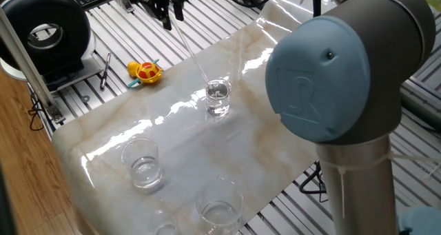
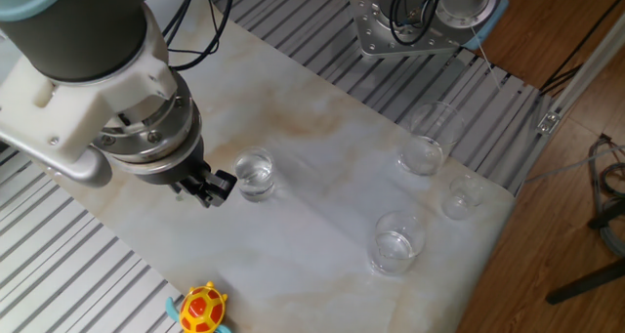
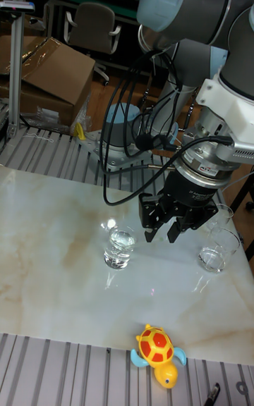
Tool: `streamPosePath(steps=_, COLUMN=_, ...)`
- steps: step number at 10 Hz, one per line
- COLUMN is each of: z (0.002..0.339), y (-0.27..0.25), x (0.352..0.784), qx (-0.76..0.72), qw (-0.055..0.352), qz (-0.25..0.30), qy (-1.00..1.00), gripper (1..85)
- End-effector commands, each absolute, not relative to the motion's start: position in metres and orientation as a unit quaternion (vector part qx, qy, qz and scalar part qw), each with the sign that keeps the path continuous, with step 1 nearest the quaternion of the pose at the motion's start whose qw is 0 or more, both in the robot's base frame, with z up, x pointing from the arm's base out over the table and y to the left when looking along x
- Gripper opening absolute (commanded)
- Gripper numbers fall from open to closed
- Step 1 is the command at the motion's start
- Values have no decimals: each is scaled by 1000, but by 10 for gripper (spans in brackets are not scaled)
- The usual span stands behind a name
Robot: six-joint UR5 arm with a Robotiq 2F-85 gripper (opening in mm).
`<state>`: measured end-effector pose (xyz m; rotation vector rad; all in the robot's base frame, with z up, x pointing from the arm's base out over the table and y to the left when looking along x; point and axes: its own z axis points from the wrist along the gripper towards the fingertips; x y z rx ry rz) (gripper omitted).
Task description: Stir the beaker with a glass rod
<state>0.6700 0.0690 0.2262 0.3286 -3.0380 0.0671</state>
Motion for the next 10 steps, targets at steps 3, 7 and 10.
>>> streamPosePath(steps=3, z=227, y=69, x=673, qx=119, qw=35, qz=21, qy=-992, gripper=447)
streamPosePath(steps=7, z=226, y=64, x=681, qx=130, qw=30, qz=31, qy=-991, gripper=450)
streamPosePath(steps=10, z=216, y=67, x=692, qx=137, qw=29, qz=28, qy=-990, gripper=450)
